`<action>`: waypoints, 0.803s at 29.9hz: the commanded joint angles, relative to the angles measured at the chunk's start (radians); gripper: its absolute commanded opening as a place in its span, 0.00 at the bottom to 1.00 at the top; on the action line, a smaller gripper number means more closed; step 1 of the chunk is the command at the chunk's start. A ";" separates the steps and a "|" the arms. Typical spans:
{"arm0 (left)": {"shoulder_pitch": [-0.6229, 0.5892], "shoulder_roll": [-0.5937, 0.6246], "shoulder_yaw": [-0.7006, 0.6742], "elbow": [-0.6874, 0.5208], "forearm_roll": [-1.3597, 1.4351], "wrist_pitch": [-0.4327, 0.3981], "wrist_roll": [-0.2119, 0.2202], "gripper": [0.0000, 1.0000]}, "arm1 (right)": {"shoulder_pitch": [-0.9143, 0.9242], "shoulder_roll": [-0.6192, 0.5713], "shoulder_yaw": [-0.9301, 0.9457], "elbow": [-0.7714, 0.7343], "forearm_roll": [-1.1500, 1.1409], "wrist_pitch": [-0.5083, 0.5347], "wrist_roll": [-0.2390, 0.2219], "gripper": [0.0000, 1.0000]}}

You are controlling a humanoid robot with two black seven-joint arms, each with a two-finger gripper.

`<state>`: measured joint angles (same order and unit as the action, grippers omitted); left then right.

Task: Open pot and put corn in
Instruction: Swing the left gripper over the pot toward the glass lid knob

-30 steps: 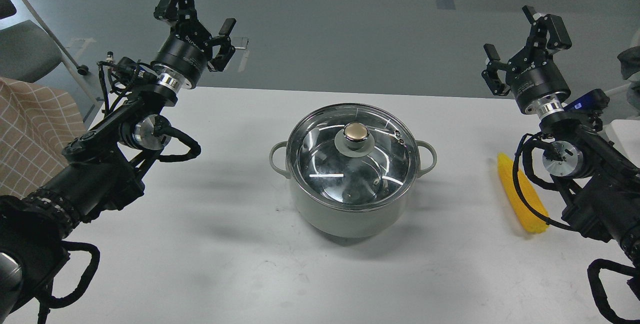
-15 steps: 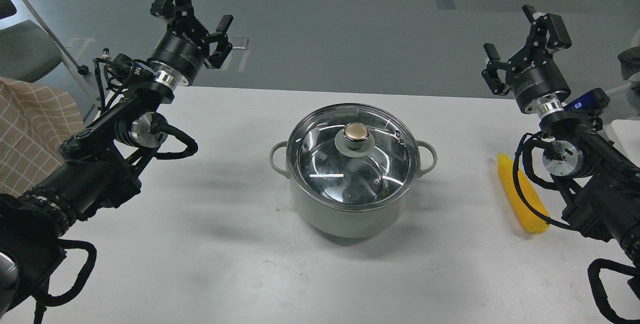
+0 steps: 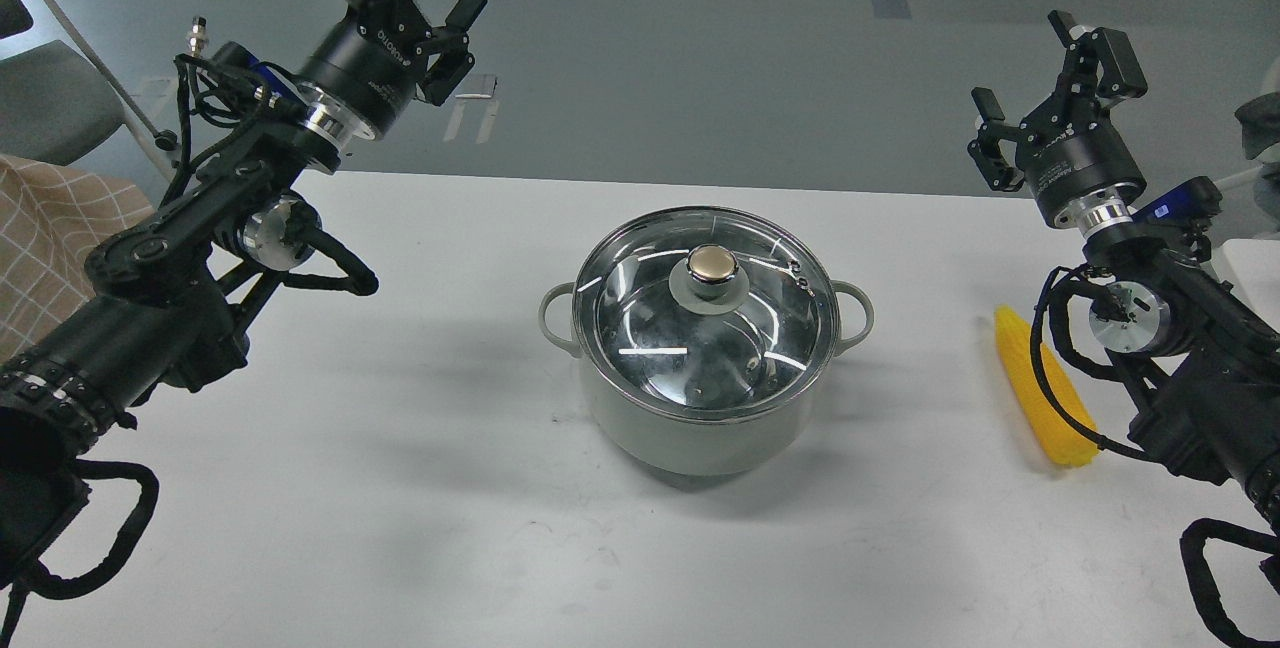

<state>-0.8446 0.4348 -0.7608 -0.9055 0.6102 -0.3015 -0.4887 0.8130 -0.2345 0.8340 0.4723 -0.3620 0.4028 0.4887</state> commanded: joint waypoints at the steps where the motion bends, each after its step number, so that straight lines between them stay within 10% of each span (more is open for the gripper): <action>1: -0.030 0.057 0.000 -0.111 0.222 0.010 0.000 0.98 | -0.001 0.006 -0.009 0.005 0.000 -0.002 0.000 1.00; 24: -0.045 0.099 0.182 -0.455 1.505 0.242 0.000 0.98 | -0.009 0.007 -0.010 0.012 0.000 -0.010 0.000 1.00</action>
<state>-0.8883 0.5328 -0.6541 -1.3596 1.9912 -0.0878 -0.4891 0.8068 -0.2284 0.8245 0.4844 -0.3621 0.3927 0.4887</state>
